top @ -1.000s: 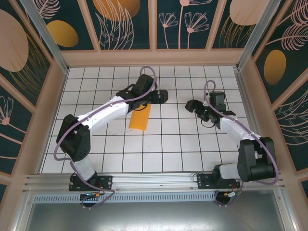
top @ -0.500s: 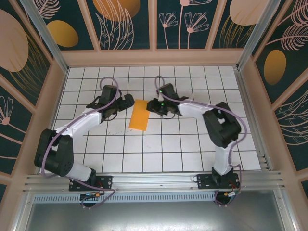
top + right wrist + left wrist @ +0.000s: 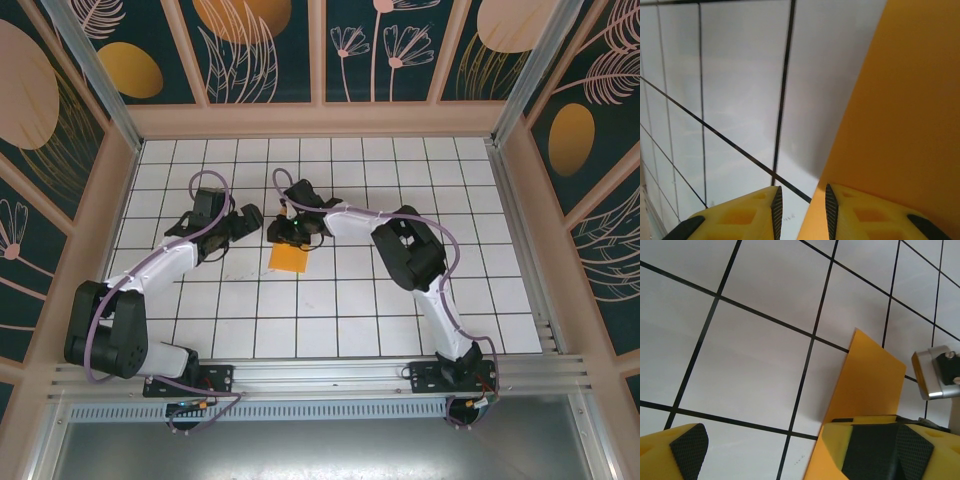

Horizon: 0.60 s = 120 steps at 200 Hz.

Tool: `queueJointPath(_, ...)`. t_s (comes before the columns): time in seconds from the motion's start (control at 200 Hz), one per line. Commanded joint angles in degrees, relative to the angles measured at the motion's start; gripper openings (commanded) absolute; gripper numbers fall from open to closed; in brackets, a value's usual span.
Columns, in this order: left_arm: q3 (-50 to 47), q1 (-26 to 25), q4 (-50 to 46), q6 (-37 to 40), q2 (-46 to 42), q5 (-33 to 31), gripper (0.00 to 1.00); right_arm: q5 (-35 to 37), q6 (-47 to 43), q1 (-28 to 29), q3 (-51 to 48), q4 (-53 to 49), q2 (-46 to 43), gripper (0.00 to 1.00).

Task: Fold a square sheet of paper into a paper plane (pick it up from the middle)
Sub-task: Move the paper to the center of the table.

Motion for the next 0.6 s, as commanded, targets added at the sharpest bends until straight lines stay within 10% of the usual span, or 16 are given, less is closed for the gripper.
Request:
queueJointPath(0.0, -1.0, 0.4, 3.3, 0.4, -1.1, 2.3, 0.98, 0.0, -6.1, -0.2, 0.4, -7.2, 0.3, 0.31)
queueJointPath(0.325, -2.6, 0.3, 10.4, 0.2, 0.5, 11.8, 0.92, -0.1, -29.5, -3.1, -16.3, -11.6, -11.7, 0.35)
queueJointPath(0.595, -5.3, 0.1, 16.7, -2.4, 0.2, 20.8, 0.88, -8.5, -10.7, -8.2, -28.3, 7.2, -27.6, 0.51)
